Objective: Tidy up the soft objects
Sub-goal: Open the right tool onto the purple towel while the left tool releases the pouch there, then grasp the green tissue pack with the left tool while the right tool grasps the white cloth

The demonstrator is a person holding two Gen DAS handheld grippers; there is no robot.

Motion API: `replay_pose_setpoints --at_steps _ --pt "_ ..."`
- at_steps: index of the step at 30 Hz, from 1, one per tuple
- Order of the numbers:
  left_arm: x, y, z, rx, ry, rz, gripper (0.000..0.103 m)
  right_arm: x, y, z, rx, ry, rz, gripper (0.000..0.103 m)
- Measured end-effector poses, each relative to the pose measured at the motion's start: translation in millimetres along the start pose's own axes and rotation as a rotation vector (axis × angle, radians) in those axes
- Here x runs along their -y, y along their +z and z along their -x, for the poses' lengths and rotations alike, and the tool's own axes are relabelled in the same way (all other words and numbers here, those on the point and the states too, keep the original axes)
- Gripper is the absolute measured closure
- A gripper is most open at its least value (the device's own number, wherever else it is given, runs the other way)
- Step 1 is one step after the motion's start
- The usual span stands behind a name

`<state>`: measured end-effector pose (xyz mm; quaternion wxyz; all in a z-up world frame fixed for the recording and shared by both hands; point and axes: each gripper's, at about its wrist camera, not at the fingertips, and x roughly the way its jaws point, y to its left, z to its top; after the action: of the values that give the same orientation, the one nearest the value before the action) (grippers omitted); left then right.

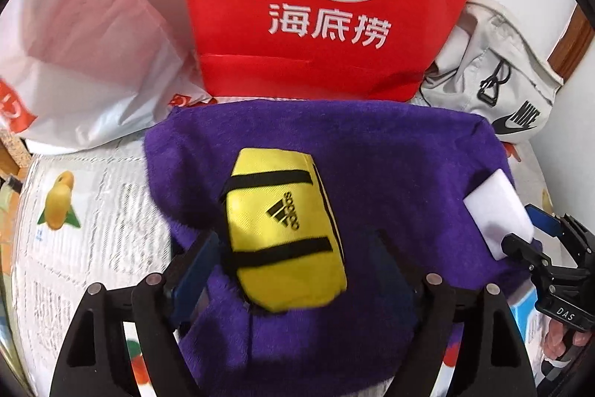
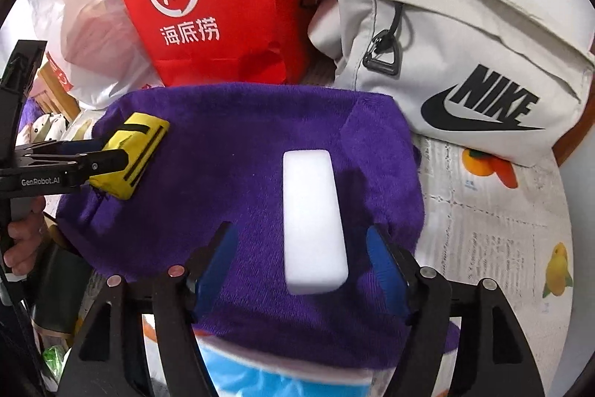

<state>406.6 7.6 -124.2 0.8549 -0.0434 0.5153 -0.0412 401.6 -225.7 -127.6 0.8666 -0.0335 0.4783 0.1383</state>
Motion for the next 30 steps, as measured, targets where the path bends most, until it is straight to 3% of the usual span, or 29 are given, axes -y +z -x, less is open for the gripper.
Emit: replay_pose_setpoints --at_steps 10,13,18,22,30 --pt "-18 -37 80 0.116 -0.009 0.029 0.022 -23 -29 70 0.084 -0.072 0.006 0.029" --pt "-20 -53 97 0.113 -0.008 0.035 0.022 -35 -45 92 0.102 -0.081 0.022 0.029" --pt "-29 -91 124 0.119 -0.012 0.048 0.022 -50 -83 128 0.102 0.004 -0.022 0.029" --pt "-37 -125 136 0.105 0.0 0.073 0.022 -68 -119 149 0.134 0.004 -0.025 0.029" --pt "-41 -186 146 0.088 -0.006 0.047 0.022 -91 -177 156 0.11 0.027 -0.037 0.033"
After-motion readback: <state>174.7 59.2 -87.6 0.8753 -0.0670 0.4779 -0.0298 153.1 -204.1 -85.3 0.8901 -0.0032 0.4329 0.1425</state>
